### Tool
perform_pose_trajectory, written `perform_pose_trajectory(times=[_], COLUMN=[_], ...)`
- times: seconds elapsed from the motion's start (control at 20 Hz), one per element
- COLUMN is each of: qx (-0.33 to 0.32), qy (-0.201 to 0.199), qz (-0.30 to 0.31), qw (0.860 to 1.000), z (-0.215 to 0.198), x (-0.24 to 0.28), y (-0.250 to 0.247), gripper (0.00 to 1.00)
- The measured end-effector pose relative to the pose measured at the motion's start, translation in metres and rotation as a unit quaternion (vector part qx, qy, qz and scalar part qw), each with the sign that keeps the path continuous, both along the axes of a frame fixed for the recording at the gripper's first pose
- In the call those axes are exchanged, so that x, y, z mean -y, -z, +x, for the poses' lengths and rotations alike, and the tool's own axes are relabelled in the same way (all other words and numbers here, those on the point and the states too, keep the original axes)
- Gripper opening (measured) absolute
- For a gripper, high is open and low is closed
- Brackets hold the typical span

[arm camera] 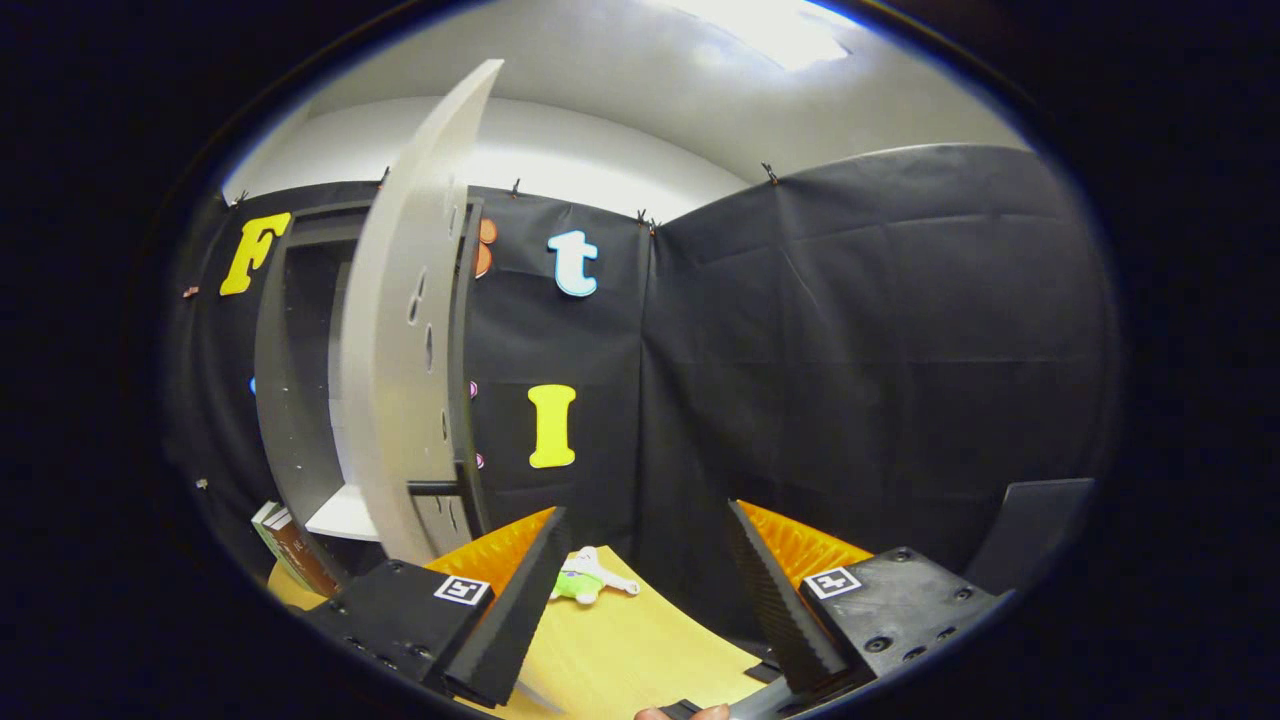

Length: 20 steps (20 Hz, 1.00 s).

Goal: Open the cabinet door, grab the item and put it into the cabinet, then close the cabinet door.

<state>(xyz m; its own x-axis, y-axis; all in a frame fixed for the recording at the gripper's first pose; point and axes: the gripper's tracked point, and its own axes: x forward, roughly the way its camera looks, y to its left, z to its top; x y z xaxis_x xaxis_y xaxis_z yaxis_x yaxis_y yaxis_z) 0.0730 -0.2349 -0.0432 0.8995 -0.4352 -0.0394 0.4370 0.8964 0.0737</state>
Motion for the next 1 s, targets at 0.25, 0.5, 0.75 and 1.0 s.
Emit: perform_pose_trajectory(times=[0.25,0.5,0.75,1.0], qx=[-0.020,-0.025,-0.032,-0.035], qy=[-0.021,-0.030,-0.041,-0.051], qz=[0.036,0.035,0.039,0.041], qw=[0.999,0.999,0.998,0.997], z=[0.022,0.027,0.029,0.027], x=[0.002,-0.007,-0.014,-0.021], y=[0.025,0.032,0.034,0.029], gripper=[0.98,0.96,0.98,0.98])
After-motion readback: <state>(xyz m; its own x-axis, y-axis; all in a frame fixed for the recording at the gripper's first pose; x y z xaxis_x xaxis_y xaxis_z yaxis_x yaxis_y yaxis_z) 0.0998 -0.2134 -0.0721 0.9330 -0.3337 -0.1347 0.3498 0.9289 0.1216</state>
